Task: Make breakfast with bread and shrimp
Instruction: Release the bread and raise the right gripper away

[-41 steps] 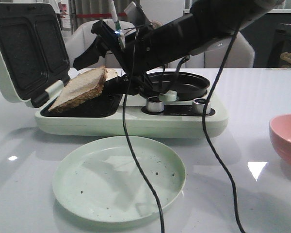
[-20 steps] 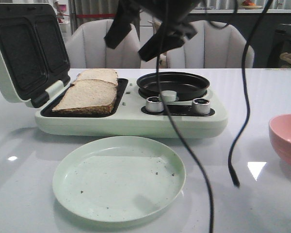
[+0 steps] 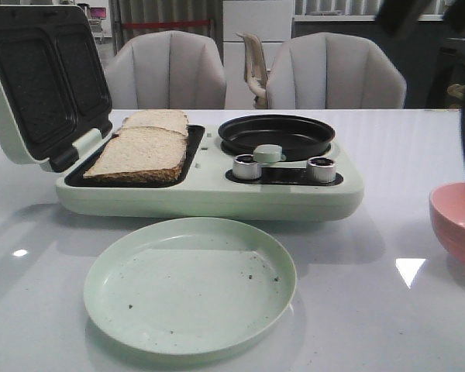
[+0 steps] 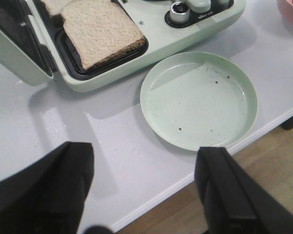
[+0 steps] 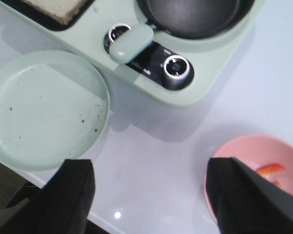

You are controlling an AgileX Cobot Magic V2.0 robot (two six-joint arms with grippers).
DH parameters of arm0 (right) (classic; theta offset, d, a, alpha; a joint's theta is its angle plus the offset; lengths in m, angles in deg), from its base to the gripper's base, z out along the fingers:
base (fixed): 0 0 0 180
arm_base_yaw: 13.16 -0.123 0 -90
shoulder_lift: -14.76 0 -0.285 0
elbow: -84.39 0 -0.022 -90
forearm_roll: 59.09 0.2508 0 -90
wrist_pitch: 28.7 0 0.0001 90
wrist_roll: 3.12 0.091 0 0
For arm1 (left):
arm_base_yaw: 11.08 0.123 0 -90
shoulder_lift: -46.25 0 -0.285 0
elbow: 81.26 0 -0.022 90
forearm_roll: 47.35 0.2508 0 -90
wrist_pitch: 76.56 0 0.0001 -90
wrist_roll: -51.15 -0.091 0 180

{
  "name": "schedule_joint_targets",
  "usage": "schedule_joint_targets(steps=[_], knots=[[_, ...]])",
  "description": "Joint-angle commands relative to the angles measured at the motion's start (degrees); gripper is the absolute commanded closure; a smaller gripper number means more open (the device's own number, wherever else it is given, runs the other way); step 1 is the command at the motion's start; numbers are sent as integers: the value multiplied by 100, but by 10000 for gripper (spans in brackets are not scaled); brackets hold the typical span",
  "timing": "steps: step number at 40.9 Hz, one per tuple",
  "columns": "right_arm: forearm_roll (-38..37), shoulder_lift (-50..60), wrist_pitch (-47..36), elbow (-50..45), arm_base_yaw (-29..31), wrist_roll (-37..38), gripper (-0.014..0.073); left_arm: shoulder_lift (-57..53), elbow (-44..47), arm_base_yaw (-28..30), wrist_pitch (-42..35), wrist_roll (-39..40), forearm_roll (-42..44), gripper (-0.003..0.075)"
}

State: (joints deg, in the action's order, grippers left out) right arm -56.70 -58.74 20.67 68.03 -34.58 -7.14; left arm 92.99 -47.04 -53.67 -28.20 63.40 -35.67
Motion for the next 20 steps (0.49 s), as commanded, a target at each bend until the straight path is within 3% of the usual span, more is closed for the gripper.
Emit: schedule_joint_targets(steps=[1,10,20], knots=[[-159,586,-260,-353,43,179,15,-12,-148,-40,-427,48,76,223],[-159,1329,-284,-1311,43,219,15,-12,-148,-40,-639,48,76,223],[-98,1451,-24,-1550,43,219,15,105,-191,-18,-522,48,410,239]])
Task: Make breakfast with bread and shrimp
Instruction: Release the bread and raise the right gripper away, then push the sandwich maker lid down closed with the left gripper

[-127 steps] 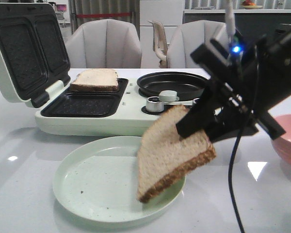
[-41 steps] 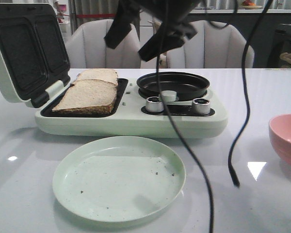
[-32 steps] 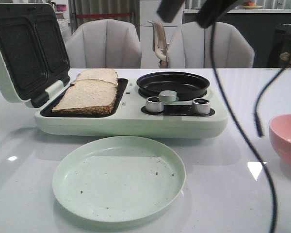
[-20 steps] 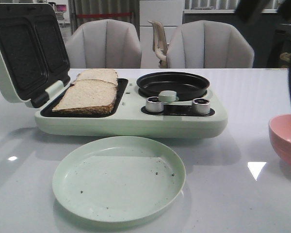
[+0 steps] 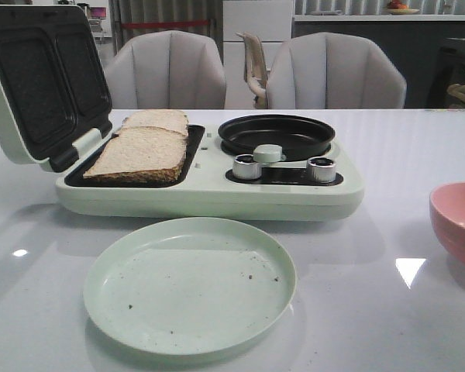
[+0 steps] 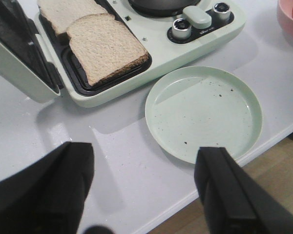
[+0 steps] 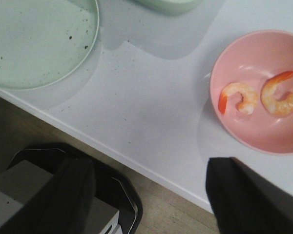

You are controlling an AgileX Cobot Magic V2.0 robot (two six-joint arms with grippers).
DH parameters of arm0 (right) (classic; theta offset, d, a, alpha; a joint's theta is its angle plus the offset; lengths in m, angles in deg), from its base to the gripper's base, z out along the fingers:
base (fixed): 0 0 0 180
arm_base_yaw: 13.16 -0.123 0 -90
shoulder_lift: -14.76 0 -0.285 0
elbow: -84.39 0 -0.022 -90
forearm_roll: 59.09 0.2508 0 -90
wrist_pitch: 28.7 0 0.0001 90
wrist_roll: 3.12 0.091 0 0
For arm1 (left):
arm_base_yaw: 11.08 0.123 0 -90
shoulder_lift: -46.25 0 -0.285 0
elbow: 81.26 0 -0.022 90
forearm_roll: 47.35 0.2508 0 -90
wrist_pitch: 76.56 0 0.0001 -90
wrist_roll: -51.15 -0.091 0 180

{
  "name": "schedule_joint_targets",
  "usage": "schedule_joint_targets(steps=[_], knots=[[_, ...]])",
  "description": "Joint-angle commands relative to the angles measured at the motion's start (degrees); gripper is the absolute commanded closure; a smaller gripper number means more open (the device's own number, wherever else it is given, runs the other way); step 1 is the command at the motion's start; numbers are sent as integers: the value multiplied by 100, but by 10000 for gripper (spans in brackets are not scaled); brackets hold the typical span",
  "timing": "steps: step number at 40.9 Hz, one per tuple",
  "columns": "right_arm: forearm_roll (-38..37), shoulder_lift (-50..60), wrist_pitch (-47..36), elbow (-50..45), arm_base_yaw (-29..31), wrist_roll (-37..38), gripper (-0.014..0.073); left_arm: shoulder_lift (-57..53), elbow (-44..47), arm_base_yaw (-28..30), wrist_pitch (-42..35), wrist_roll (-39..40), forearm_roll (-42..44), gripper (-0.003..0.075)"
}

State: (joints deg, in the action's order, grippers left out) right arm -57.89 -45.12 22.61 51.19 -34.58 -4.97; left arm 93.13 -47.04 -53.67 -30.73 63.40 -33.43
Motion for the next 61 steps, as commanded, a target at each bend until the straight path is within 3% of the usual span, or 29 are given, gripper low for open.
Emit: schedule_joint_targets(steps=[1,11,21,28,35,43,49,61], knots=[[21,89,-214,133,43,2,15,148,-228,11,-188,48,227,252],[21,89,-214,133,43,2,15,1335,-812,728,638,48,1120,395],[21,89,-214,133,43,2,15,2598,-1408,2765,385,48,1109,622],[21,89,-214,133,43,2,15,3415,-2120,4099,-265,-602,86,612],[21,89,-214,133,43,2,15,4386,-2918,4932,-1033,-1349,-1457,612],[21,89,-210,133,43,2,15,5440,-3944,5138,-934,-1748,-2904,612],[21,89,-207,133,43,2,15,5955,-4463,5138,-495,-2509,-4084,612],[21,89,-201,133,43,2,15,6078,-4620,5101,-205,-3755,-6008,613]])
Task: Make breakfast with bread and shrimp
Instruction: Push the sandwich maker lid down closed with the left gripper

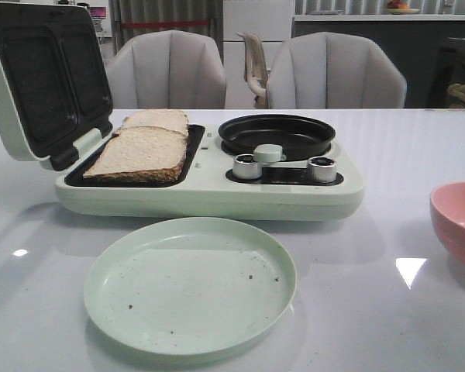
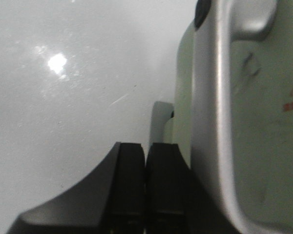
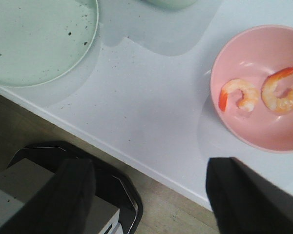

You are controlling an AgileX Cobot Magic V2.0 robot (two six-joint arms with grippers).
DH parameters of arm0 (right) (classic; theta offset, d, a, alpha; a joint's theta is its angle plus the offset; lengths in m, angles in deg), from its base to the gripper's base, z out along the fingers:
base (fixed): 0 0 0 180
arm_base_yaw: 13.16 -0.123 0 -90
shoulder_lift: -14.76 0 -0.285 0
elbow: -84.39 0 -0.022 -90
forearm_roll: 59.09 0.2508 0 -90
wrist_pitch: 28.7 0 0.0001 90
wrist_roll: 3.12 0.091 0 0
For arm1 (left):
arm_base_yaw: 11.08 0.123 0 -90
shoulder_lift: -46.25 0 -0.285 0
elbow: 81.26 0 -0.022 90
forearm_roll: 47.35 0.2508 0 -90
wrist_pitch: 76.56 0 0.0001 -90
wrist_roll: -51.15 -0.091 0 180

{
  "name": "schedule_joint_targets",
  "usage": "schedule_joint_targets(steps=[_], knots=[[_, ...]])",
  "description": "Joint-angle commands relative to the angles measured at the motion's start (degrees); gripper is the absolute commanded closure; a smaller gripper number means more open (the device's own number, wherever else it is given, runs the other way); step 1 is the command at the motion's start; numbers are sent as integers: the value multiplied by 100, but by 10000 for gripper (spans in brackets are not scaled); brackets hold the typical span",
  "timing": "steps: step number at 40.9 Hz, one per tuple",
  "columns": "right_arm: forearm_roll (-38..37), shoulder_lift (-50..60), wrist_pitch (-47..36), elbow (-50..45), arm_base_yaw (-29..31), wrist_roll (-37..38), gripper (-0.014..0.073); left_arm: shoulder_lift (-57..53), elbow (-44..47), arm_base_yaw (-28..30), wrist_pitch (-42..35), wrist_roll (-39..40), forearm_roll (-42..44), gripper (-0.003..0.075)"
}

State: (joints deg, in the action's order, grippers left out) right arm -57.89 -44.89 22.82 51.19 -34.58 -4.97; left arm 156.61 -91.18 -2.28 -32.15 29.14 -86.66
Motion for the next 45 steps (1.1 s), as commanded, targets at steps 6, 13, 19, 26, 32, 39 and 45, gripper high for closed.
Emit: schedule_joint_targets(steps=[6,13,19,26,32,39,45], knots=[[21,67,-221,133,43,2,15,-271,-206,-256,22,-542,-722,620],[21,67,-221,133,43,2,15,-298,-171,-617,10,-605,-722,620],[21,67,-214,133,43,2,15,-491,70,-989,-100,-809,-722,620],[21,67,-214,133,43,2,15,-894,581,-1353,-383,-1098,-722,620],[21,67,-214,133,43,2,15,-1421,1208,-1706,-670,-1357,-722,620],[21,67,-214,133,43,2,15,-2102,2015,-2231,-1094,-1603,-722,620],[21,67,-214,133,43,2,15,-2682,2603,-2722,-1252,-1850,-694,620]])
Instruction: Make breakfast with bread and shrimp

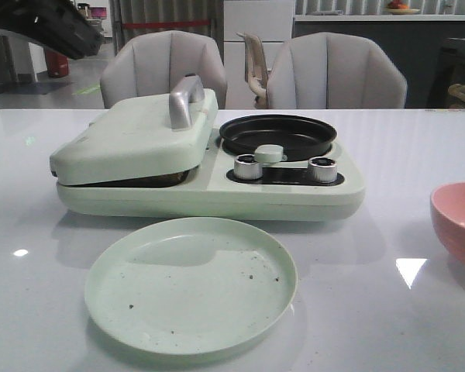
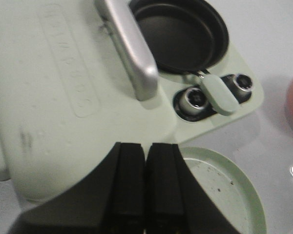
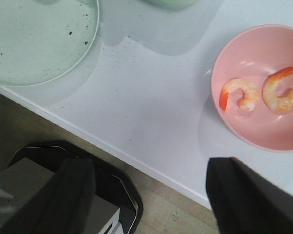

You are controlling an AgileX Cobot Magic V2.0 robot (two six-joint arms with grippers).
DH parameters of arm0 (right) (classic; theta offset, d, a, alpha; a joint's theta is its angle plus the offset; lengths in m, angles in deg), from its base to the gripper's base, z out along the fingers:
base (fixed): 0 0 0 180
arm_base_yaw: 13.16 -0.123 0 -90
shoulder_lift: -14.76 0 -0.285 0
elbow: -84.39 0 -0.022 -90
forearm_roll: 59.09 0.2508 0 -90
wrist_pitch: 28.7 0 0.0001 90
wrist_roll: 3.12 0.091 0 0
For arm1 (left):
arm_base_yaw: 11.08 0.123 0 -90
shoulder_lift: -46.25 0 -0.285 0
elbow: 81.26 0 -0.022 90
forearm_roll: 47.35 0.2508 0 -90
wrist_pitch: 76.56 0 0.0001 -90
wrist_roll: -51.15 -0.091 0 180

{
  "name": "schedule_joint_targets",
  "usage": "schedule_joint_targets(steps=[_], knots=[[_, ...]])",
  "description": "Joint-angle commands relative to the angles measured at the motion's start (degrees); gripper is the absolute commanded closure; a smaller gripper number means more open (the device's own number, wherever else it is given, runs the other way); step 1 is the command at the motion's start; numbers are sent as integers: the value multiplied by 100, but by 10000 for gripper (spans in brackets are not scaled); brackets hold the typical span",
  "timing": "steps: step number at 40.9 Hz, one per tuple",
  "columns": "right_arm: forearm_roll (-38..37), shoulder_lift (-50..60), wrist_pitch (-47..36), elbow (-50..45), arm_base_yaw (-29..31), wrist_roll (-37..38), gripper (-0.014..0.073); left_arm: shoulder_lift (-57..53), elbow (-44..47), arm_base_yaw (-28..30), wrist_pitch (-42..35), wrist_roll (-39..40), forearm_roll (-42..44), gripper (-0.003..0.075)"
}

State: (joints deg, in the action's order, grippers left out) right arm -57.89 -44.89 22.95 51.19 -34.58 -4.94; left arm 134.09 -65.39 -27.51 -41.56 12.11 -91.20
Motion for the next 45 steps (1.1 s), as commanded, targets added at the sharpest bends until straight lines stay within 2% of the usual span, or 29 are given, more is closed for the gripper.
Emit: schedule_joint_targets(steps=[1,11,14,22,25,38,45], knots=[[21,67,-226,133,43,-1,15,-589,179,-366,-314,-147,-159,620],[21,67,-226,133,43,-1,15,-1567,1043,-1093,-499,56,685,615],[21,67,-226,133,43,-1,15,-1861,1287,-1140,-563,508,1040,615],[21,67,-226,133,43,-1,15,-2619,1861,-1140,-558,2333,2484,615],[21,67,-226,133,43,-1,15,-2835,2022,-1140,-540,2741,2895,615],[21,67,-242,133,43,-1,15,-3026,2152,-1140,-361,2771,3056,620],[21,61,-731,128,43,-1,15,-3026,2152,-1140,-371,2771,3056,620]])
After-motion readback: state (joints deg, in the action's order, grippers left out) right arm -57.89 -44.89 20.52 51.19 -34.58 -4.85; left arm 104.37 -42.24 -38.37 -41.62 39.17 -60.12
